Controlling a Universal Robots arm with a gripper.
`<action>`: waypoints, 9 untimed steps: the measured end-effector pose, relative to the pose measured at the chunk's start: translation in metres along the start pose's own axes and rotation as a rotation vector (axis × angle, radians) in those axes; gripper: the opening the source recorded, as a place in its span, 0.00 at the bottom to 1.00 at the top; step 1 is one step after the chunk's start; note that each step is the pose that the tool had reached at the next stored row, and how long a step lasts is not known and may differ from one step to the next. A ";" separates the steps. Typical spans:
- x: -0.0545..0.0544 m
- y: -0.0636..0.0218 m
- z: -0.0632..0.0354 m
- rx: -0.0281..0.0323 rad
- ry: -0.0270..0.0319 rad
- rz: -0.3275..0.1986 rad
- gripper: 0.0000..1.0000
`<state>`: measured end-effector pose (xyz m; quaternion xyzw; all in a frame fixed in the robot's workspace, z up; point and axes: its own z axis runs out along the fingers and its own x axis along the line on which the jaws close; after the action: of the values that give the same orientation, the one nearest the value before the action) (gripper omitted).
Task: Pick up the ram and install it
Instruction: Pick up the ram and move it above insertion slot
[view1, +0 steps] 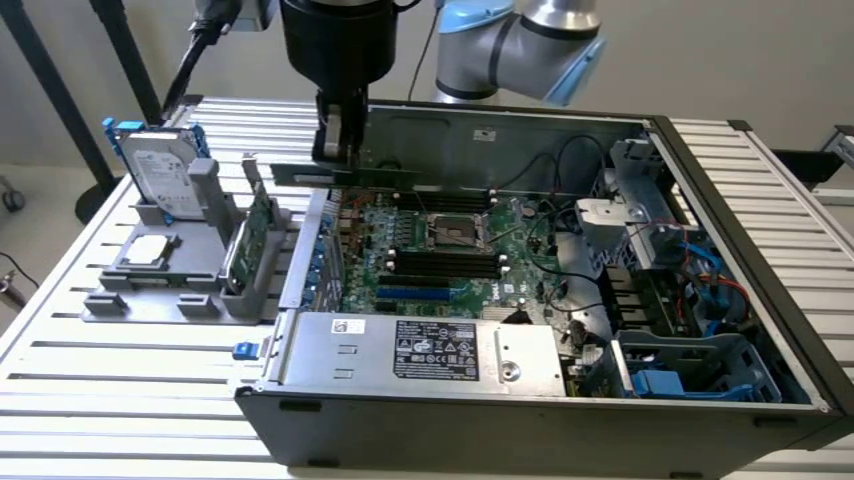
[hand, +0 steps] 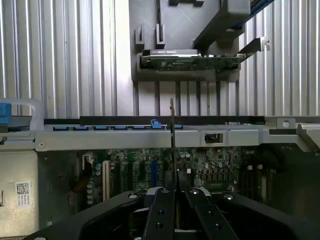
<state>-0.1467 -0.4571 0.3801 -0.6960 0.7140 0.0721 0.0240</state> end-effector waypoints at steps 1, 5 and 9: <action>0.000 -0.0042 0.0004 0.0000 -0.0001 -0.001 0.14; 0.000 -0.0217 0.0031 -0.0003 0.0002 -0.003 0.14; 0.000 -0.0394 0.0072 -0.0005 0.0006 -0.004 0.14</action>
<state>-0.1079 -0.4571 0.3702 -0.6976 0.7124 0.0720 0.0238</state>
